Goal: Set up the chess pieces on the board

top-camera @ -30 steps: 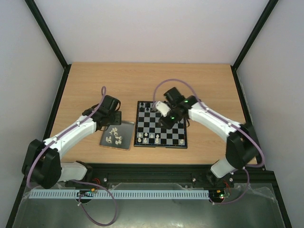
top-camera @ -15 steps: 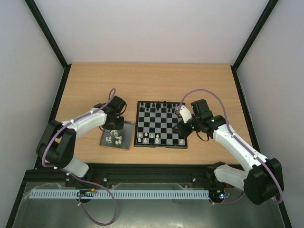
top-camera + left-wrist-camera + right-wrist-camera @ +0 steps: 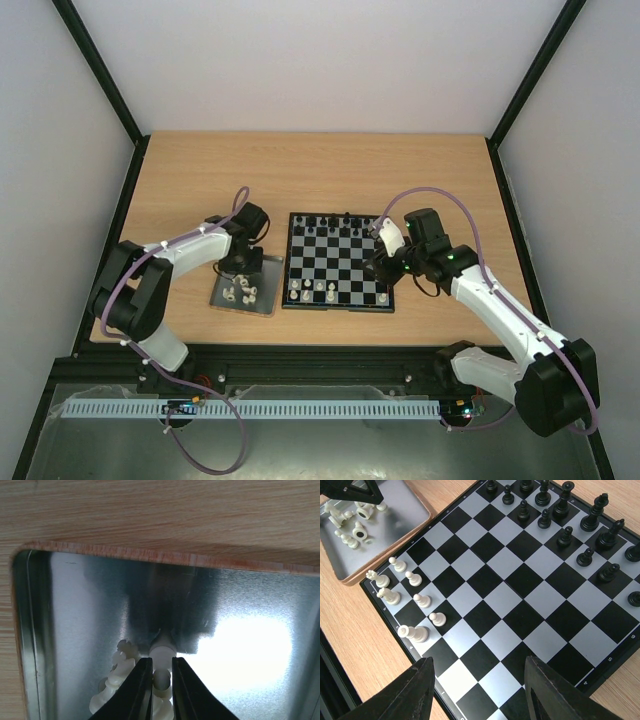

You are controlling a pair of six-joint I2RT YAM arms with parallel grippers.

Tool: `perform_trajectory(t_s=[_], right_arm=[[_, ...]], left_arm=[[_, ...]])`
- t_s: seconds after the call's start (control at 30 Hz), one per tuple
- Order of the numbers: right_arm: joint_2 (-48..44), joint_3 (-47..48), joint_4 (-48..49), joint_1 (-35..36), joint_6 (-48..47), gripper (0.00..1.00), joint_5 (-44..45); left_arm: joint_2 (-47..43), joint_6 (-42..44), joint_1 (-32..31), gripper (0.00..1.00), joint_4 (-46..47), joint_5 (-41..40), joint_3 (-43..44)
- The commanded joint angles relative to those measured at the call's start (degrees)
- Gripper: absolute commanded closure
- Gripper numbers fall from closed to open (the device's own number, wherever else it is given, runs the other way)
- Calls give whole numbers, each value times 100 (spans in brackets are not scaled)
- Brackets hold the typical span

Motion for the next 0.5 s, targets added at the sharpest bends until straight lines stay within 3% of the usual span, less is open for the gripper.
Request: perform_trajectory(t_s=[0.0,0.13,0.47], right_arm=[[-15,-59,34,-21,-55,49,-87],[11,-62,47,-21,-76,49,-64],[41,-74,106,-21,-85,49,154]], left_arm=[[51,61,24,92,-113,100,142],[-53,125,-89,97,-131,148,236],[-270,98,-870,97,-348,376,1157]])
